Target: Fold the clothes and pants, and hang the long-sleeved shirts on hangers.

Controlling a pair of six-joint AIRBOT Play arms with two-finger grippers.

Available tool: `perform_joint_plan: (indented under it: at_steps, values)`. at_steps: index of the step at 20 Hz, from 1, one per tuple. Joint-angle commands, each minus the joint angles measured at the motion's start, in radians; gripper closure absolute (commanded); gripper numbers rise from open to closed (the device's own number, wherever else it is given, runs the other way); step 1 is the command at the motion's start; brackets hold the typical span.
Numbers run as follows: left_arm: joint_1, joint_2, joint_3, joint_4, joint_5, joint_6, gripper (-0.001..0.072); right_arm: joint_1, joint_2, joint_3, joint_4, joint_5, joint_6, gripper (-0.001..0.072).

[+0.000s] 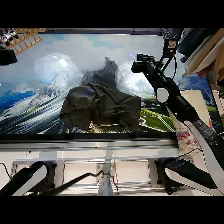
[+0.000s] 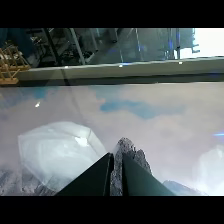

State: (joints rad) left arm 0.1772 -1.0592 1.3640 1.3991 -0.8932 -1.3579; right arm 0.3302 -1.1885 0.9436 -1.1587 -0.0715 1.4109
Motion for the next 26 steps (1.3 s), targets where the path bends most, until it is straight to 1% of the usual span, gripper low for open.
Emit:
perform_joint_plan:
  at_steps: [1,7,10,12,13,14,15,16,17,18,19,21,22,23,24,25,26]
  values:
    - [0.000,0.000,0.000,0.000,0.000,0.000,0.0701,0.001,0.000,0.000,0.001,0.000,0.000,0.0610]
    - [0.000,0.000,0.000,-0.001,0.003,0.000,0.0701,0.001,0.000,0.000,0.001,0.000,0.000,0.0610]
    - [-0.001,-0.019,0.000,-0.002,0.081,-0.010,0.0701,0.001,0.000,0.000,0.001,0.000,0.000,0.0610]
    - [-0.001,-0.050,-0.001,-0.058,0.066,-0.091,0.0701,0.001,0.000,0.000,0.004,0.000,0.002,0.0610]
    - [-0.001,-0.067,-0.001,-0.105,0.044,-0.126,0.0701,0.001,0.001,0.000,0.018,0.001,0.017,0.0610]
    - [-0.001,-0.083,-0.001,-0.151,0.018,-0.135,0.0699,0.003,0.006,0.000,0.050,0.007,0.056,0.0611]
    - [-0.001,-0.100,-0.001,-0.200,-0.023,-0.134,0.0628,0.003,0.011,0.000,0.073,0.023,0.096,0.0609]
    - [-0.001,-0.113,-0.001,-0.229,-0.077,-0.126,0.0354,0.003,0.018,0.000,0.090,0.055,0.131,0.0609]
    - [-0.005,-0.124,-0.002,-0.232,-0.122,-0.118,0.0067,0.003,0.026,0.000,0.089,0.101,0.145,0.0610]
    - [-0.007,-0.135,-0.002,-0.226,-0.157,-0.117,0.0033,0.000,0.034,0.000,0.085,0.150,0.144,0.0610]
    - [-0.008,-0.147,-0.002,-0.226,-0.201,-0.105,0.0033,-0.009,0.043,0.000,0.072,0.180,0.141,0.0611]
    - [-0.006,-0.160,-0.002,-0.190,-0.348,-0.067,0.0034,-0.056,0.068,0.000,0.025,0.246,0.141,0.0630]
    - [-0.006,-0.162,-0.004,-0.149,-0.448,-0.011,0.0034,-0.097,0.084,0.000,0.028,0.319,0.146,0.0630]
    - [-0.006,-0.159,-0.013,-0.136,-0.523,0.048,0.0034,-0.146,0.100,0.000,0.029,0.432,0.152,0.0621]
    - [-0.006,-0.154,-0.037,-0.136,-0.566,0.072,0.0034,-0.204,0.113,0.000,0.029,0.579,0.152,0.0542]
    - [-0.006,-0.143,-0.074,-0.140,-0.573,0.092,0.0034,-0.255,0.119,-0.001,0.028,0.723,0.149,0.0362]
    - [-0.008,-0.127,-0.132,-0.180,-0.568,0.115,0.0034,-0.304,0.119,-0.002,0.029,0.869,0.106,0.0262]
